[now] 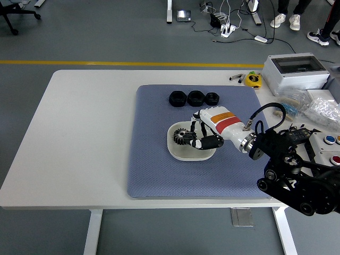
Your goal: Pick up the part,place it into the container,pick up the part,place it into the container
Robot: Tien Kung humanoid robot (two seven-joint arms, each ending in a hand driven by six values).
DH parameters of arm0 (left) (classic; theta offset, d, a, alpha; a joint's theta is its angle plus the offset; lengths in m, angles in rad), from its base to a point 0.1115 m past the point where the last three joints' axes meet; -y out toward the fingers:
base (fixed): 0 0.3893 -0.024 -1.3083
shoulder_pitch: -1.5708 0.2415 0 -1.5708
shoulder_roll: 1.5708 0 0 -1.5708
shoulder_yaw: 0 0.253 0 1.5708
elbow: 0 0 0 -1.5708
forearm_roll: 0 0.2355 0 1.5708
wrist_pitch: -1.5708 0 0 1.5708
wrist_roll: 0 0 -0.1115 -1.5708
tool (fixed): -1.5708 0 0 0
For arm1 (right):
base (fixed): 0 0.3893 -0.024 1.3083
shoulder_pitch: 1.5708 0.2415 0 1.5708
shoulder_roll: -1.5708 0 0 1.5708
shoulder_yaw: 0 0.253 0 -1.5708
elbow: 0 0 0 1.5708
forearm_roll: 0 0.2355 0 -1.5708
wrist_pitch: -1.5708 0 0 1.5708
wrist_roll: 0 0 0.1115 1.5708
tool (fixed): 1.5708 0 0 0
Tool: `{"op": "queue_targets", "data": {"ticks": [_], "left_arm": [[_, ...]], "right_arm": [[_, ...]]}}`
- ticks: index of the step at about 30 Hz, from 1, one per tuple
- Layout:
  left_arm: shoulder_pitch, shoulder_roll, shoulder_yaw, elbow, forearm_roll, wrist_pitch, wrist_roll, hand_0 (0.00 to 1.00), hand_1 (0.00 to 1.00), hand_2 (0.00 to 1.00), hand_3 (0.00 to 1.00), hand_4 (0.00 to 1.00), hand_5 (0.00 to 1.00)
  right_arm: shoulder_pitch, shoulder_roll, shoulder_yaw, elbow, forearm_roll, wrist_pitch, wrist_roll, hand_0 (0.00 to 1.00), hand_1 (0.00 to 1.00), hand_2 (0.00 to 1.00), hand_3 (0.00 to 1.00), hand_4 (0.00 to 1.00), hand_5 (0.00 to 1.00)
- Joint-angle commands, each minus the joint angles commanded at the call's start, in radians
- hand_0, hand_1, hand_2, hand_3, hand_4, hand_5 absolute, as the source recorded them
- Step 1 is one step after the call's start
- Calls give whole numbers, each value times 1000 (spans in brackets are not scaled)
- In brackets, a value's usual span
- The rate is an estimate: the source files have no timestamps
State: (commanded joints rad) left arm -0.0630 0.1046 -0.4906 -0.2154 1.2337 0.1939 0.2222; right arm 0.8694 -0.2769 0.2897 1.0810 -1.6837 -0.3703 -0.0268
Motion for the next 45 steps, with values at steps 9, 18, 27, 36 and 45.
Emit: {"op": "queue_targets", "data": {"ticks": [9,18,27,36,45], "left_arm": [[3,3,-9,1,10,-2,3,641,622,665,614,620,648],[10,-4,-27,6,23,8,3,641,624,667,616,619,647],[10,-12,3,14,-16,30,-26,641,625,658,613,619,647],[11,-17,21,25,-59,53,-45,640,625,659,611,617,643],[2,-25,79,32,-146,76,-74,639,626,661,611,616,639]], "right_arm": [[-11,-17,35,17,-12,-43,-14,171,277,529,865,998,476],[-86,-98,132,126,197,-215,57,382,560,734,839,998,534],[-237,-208,320,367,565,-107,376,707,747,834,854,998,730],[-488,-271,565,583,942,-14,497,882,845,879,907,998,807],[-723,-184,775,698,1040,-63,371,945,874,900,923,998,829]]}}
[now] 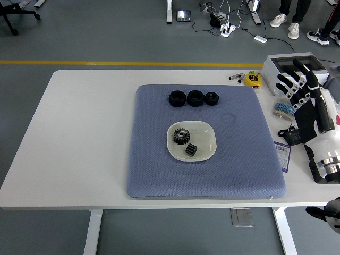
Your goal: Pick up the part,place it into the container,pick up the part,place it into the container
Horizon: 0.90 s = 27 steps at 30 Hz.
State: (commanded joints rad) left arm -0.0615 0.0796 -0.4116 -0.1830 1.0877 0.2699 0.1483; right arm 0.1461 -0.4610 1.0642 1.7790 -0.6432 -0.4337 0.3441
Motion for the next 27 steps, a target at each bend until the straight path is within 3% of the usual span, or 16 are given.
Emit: {"op": "queue_targets", "data": {"ticks": [4,8,9,14,15,27], "left_arm": [[-4,-4,23,3,-39,10,-9,640,626,660,612,616,637],[-6,-6,36,3,-59,16,-13,640,626,660,612,616,637],[-6,-6,38,3,-63,17,-14,639,627,659,611,617,636],[-9,-6,47,3,-80,21,-18,639,627,659,611,617,636],[-9,-6,52,3,-87,22,-19,639,628,659,611,617,634],[-9,1,55,0,-83,4,-14,640,631,661,610,620,628]], "right_arm": [[-34,68,19,-1,-76,7,-5,973,886,914,933,998,850],[-36,102,21,-1,-96,7,-2,973,886,914,933,998,850],[-36,106,19,0,-93,4,0,998,891,919,944,998,893],[-33,120,7,0,-28,-23,34,998,891,919,944,998,893],[-33,122,7,0,-24,-25,37,998,893,917,945,998,938],[-40,136,18,0,-4,-24,46,998,892,914,940,998,932]]}}
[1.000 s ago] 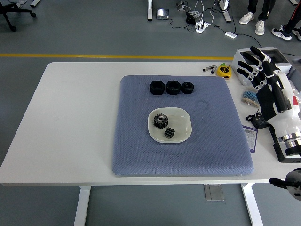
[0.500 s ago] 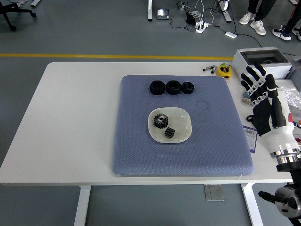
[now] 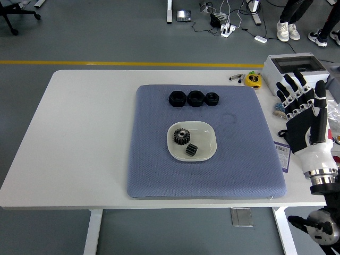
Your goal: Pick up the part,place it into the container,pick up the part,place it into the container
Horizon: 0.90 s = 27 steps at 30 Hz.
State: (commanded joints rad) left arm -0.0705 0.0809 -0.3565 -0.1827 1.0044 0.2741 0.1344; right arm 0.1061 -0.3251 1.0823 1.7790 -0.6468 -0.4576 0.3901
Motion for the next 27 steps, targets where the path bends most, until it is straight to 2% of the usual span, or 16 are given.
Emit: {"op": "queue_targets", "data": {"ticks": [18,23,27], "left_arm": [[1,9,-27,-4,53,-16,8,642,633,665,609,622,628],[3,6,-2,-5,20,-11,-2,642,633,665,609,622,628],[-11,5,5,-4,28,-3,-3,642,630,662,608,621,631]], "right_arm": [[-30,11,13,0,22,-19,24,997,882,910,933,998,959],[-23,0,31,0,25,-21,22,997,882,910,933,998,959],[-15,-12,56,0,17,-23,17,995,882,910,933,998,959]]}}
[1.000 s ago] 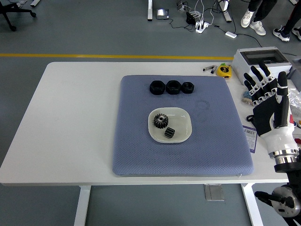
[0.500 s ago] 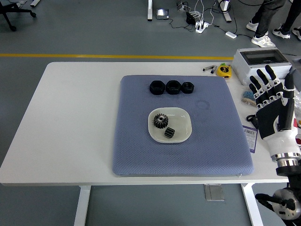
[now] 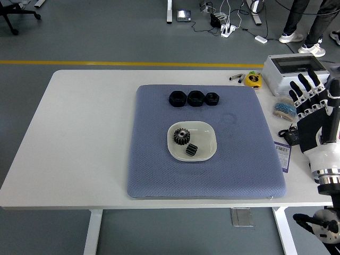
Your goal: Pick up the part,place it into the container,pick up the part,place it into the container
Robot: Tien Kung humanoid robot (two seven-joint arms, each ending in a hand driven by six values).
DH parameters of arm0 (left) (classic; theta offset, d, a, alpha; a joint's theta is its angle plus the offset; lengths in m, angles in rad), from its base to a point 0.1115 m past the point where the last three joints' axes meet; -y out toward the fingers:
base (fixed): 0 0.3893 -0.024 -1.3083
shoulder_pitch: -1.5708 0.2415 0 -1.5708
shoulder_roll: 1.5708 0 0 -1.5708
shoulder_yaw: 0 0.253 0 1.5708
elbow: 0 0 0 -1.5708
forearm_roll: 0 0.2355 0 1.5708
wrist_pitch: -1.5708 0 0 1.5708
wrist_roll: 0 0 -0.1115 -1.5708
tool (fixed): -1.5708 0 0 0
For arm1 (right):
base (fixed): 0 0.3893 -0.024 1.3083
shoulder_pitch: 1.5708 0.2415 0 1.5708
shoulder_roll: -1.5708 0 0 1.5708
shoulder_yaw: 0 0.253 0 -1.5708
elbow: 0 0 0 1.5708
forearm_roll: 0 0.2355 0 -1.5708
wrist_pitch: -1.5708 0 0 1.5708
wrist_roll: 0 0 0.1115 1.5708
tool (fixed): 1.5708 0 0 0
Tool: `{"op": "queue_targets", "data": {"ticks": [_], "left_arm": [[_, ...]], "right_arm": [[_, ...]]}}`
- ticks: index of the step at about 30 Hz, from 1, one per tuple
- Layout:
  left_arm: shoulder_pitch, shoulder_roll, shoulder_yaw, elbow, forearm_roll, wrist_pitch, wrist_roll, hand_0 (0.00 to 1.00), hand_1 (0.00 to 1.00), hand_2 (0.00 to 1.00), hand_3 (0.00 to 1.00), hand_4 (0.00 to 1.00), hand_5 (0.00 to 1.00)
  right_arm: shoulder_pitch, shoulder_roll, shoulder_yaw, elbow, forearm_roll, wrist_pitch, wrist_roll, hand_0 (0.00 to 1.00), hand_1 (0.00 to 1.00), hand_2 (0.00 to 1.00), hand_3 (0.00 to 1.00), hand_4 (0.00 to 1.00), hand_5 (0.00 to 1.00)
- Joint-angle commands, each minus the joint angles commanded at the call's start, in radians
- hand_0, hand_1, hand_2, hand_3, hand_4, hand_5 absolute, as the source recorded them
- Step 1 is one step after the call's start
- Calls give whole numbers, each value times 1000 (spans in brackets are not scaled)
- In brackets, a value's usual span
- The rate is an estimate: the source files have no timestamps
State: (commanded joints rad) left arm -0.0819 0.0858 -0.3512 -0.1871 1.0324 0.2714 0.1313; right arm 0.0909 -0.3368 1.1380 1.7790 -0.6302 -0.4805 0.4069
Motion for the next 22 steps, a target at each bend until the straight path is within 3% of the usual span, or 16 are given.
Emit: {"op": "queue_targets", "data": {"ticks": [22], "left_arm": [[-17,16,-14,6,5,3,9,643,630,665,610,621,628]], "right_arm": [[-11,-2,71,0,-48,27,-44,982,880,907,925,998,949]]}}
